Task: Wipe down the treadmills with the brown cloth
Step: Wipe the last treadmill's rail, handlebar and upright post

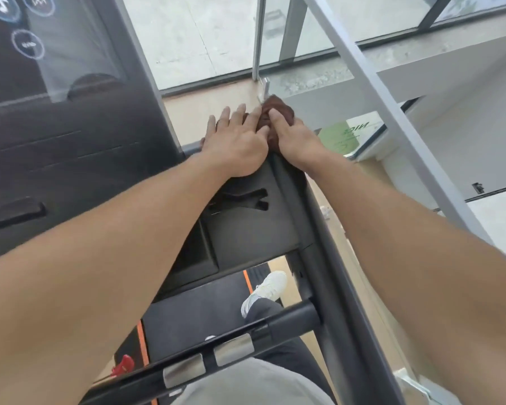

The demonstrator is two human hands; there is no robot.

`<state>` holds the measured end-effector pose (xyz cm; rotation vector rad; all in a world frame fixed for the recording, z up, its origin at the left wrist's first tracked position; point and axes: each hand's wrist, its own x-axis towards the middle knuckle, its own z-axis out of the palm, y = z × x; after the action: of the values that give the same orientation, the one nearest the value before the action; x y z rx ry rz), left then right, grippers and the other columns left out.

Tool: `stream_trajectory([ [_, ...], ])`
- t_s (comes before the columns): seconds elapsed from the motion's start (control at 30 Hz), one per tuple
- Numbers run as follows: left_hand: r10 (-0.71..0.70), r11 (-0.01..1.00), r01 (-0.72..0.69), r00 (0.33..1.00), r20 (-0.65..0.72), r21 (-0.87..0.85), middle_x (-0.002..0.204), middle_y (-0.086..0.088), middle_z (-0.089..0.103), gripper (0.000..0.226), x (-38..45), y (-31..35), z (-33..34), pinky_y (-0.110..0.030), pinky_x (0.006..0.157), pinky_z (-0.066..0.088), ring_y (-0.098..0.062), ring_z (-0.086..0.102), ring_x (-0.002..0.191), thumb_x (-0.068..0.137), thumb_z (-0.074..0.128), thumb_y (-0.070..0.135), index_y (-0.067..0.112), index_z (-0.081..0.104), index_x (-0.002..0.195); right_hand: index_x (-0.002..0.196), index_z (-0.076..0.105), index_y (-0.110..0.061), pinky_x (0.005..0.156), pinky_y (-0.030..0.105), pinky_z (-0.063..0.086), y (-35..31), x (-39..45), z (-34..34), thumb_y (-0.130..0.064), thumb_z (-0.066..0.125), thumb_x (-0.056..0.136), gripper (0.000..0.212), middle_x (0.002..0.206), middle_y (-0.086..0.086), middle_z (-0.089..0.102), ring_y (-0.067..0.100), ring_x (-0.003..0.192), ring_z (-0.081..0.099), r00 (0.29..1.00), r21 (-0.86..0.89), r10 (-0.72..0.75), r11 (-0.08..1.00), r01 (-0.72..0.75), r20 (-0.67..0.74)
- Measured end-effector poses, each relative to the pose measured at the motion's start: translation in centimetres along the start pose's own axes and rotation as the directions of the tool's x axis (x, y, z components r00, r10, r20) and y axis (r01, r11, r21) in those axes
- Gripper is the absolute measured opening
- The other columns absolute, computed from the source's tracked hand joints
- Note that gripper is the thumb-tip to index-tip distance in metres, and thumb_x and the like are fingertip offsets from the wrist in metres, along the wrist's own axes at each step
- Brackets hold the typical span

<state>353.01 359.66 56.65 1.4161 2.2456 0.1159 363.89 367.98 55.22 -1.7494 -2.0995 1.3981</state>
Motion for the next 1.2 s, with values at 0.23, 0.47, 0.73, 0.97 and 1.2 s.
stream_trajectory([
  [0.23,-0.003,0.998,0.010,0.994,0.108,-0.067,0.167,-0.006,0.025,0.057,2.2,-0.1,-1.6,-0.041,0.122,0.018,-0.026,0.025,0.153,0.108,0.014,0.044,0.025,0.021,0.161,0.139,0.059,-0.015,0.105,0.035,0.043,-0.9,3.2,-0.1,-0.053,0.034,0.104,0.057,0.134,0.008,0.063,0.027,0.122,0.057,0.999,0.040,-0.009,0.999,0.007,0.052],
  [0.47,0.113,0.992,-0.113,0.994,-0.011,0.050,0.172,0.002,-0.002,0.062,-1.2,-0.6,-0.2,-0.046,0.127,-0.005,-0.021,-0.003,0.158,0.108,0.019,0.047,0.024,0.004,0.164,0.149,0.047,-0.020,0.107,0.029,0.044,0.3,-1.0,-1.0,-0.060,0.046,0.100,0.064,0.133,-0.002,0.063,0.013,0.118,0.059,0.980,0.154,-0.166,0.977,0.149,0.110],
  [0.73,0.282,0.957,-0.278,0.959,-0.034,0.084,0.170,-0.007,-0.014,0.068,-11.9,1.6,5.2,-0.042,0.125,-0.014,-0.025,-0.020,0.155,0.109,0.025,0.044,0.014,-0.004,0.162,0.144,0.049,-0.017,0.111,0.040,0.047,6.7,-9.0,-2.8,-0.042,0.067,0.094,0.058,0.129,-0.002,0.068,0.012,0.119,0.065,0.969,0.158,-0.195,0.973,0.170,0.153],
  [0.97,0.203,0.928,-0.250,0.961,-0.189,-0.277,0.168,-0.011,0.021,0.061,-22.0,5.2,8.6,-0.038,0.127,0.005,-0.025,0.013,0.156,0.107,0.039,0.030,0.009,0.020,0.161,0.139,0.054,-0.019,0.106,0.040,0.052,11.7,-17.1,-3.2,-0.035,0.073,0.091,0.054,0.124,-0.002,0.071,0.012,0.114,0.069,0.987,0.156,-0.128,0.981,0.111,0.102],
  [1.2,-0.084,0.765,0.059,0.996,-0.008,-0.642,0.130,-0.005,0.062,0.035,-23.9,3.9,10.1,-0.029,0.091,0.044,-0.027,0.060,0.116,0.097,0.055,0.026,0.020,0.057,0.132,0.139,0.052,-0.026,0.101,0.034,0.051,14.9,-22.9,-1.7,-0.051,0.074,0.085,0.063,0.117,-0.013,0.065,0.010,0.107,0.064,0.991,-0.043,-0.071,0.997,0.066,-0.117],
])
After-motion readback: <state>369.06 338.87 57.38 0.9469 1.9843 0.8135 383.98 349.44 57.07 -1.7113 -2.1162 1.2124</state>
